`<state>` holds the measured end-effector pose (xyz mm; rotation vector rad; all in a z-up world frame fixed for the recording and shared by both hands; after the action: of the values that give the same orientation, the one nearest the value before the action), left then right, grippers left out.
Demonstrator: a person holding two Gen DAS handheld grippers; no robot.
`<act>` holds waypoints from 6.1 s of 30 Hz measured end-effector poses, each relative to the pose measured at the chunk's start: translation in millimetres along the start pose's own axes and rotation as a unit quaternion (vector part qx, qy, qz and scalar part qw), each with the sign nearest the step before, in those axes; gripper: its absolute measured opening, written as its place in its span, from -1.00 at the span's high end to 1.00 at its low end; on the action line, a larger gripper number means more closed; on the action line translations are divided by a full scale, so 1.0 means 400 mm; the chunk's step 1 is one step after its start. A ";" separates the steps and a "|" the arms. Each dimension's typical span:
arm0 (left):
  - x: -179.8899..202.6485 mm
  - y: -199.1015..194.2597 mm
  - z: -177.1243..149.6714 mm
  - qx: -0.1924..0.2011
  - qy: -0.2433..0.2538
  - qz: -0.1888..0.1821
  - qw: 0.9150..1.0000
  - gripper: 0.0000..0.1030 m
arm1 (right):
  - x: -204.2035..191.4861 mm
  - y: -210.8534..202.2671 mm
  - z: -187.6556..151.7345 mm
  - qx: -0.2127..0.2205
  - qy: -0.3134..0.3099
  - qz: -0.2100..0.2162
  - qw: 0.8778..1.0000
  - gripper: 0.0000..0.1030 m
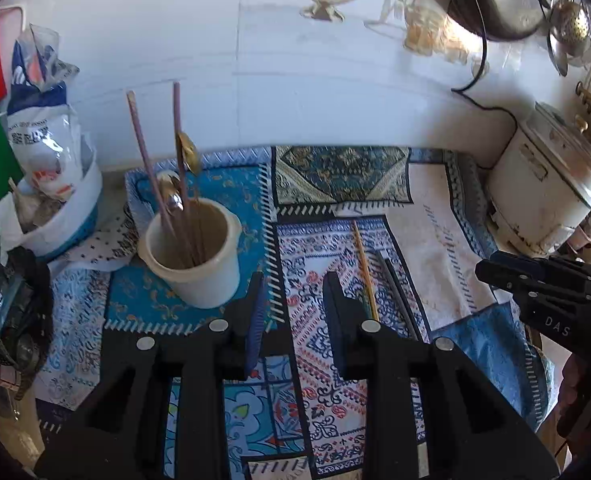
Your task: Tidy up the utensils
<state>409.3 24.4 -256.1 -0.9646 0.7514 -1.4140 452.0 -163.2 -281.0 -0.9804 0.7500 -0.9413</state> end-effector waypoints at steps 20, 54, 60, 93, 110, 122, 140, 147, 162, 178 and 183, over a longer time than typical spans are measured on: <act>0.178 0.292 -0.200 -0.185 0.081 -0.013 0.979 0.46 | 0.072 0.166 -0.177 -0.113 0.026 0.031 0.993 0.55; 0.119 0.313 -0.175 -0.177 0.106 -0.008 0.978 0.93 | 0.016 0.282 -0.070 -0.127 -0.002 0.036 0.991 0.55; 0.116 0.324 -0.161 -0.215 0.102 -0.023 0.971 0.92 | 0.026 0.298 -0.046 -0.139 0.000 0.049 0.989 0.78; 0.083 0.195 -0.145 -0.169 0.090 -0.044 0.981 0.93 | 0.037 0.280 -0.030 -0.135 0.026 0.038 0.990 0.53; 0.080 0.136 -0.113 -0.131 0.073 -0.066 0.987 0.93 | -0.008 0.348 0.035 -0.158 0.024 0.018 0.987 0.64; 0.074 0.075 -0.085 -0.092 0.076 -0.064 0.991 0.94 | 0.008 0.325 0.033 -0.148 0.037 0.017 0.988 0.64; 0.064 0.019 -0.065 -0.061 0.069 -0.068 0.993 0.95 | 0.008 0.344 0.033 -0.128 0.013 -0.042 0.991 0.86; 0.052 -0.003 -0.060 -0.048 0.061 -0.066 0.995 0.98 | 0.032 0.308 0.003 -0.111 0.070 -0.002 0.991 0.87; 0.044 -0.016 -0.043 -0.037 0.074 -0.050 0.995 1.00 | 0.082 0.039 -0.004 0.008 0.084 0.008 0.996 0.87; -0.012 0.349 -0.018 -0.167 0.007 -0.001 0.986 0.68 | 0.088 -0.034 0.036 0.058 0.095 0.044 0.993 0.87; -0.007 0.384 0.004 -0.160 0.010 0.016 0.987 0.68 | 0.092 -0.036 0.041 0.059 0.096 0.049 0.992 0.87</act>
<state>480.3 14.3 -391.9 -1.1786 1.0256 -1.2993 476.7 -194.5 -265.5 -0.7508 0.8854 -0.9921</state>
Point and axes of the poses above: each gripper's, at about its wrist camera, not at the fingertips, and y roughly the way its jaws point, x to its right, z to its top, the point moved 6 cm from there along y, roughly the way its jaws point, and after that the axes turned 13 degrees about -x, right-handed, at the moved point
